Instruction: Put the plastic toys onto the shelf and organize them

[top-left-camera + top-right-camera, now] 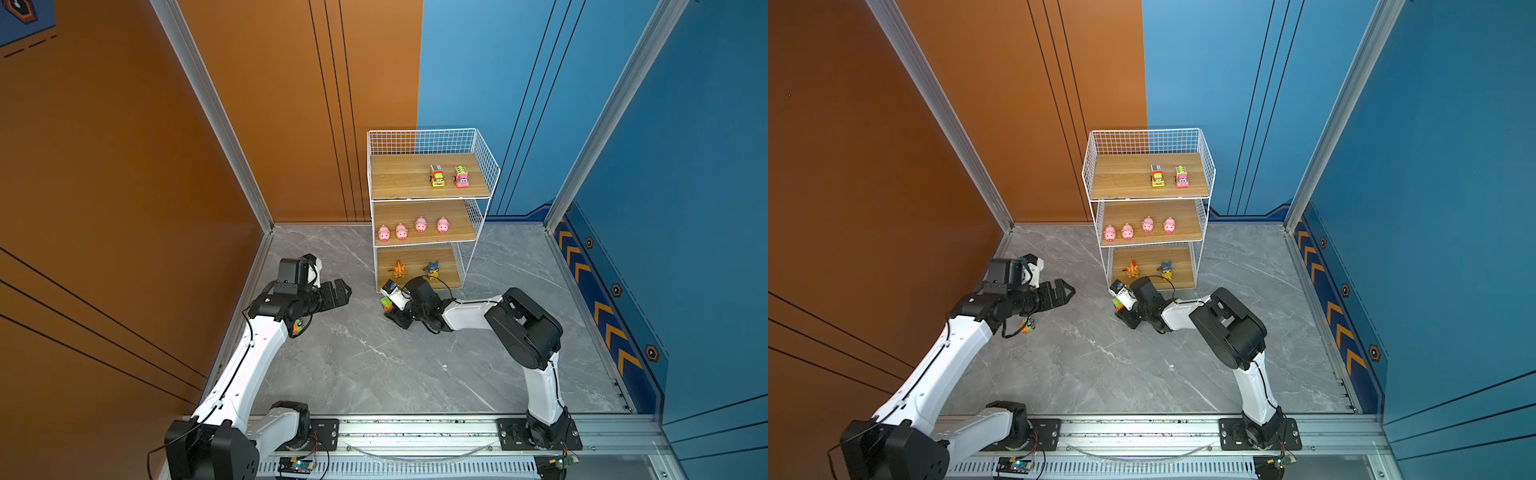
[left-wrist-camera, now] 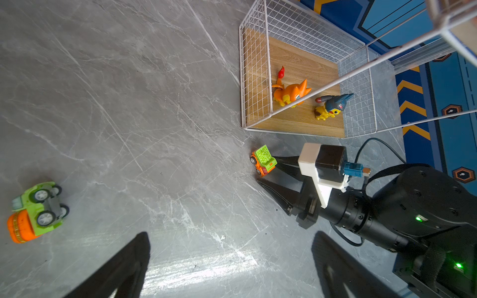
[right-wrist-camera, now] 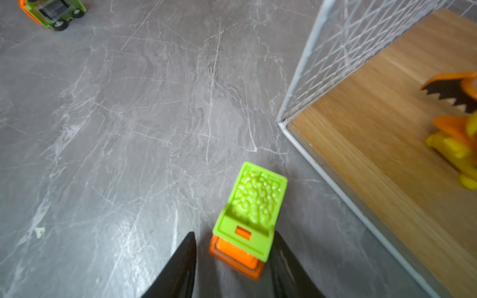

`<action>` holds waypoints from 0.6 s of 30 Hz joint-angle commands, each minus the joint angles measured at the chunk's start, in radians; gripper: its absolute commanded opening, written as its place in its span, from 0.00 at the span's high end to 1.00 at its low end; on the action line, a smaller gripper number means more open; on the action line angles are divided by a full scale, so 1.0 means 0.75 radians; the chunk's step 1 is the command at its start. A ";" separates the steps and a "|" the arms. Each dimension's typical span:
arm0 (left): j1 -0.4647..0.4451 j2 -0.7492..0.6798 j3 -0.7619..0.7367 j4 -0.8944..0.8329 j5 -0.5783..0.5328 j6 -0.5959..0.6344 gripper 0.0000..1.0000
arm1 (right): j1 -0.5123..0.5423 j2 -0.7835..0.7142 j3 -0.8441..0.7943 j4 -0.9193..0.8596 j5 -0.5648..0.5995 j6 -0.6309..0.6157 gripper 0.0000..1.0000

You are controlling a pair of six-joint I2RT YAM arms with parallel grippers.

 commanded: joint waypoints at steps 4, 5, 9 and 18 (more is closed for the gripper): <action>0.012 0.002 -0.013 0.003 0.027 0.017 0.01 | 0.002 0.027 0.049 0.039 0.093 0.061 0.54; 0.012 0.003 -0.014 0.005 0.026 0.017 0.01 | 0.005 0.027 0.050 0.047 0.101 0.067 0.54; 0.012 0.002 -0.012 0.006 0.027 0.017 0.01 | 0.011 0.027 0.058 0.059 0.155 0.099 0.55; 0.013 0.001 -0.013 0.005 0.033 0.015 0.01 | 0.041 0.088 0.088 0.058 0.242 0.114 0.56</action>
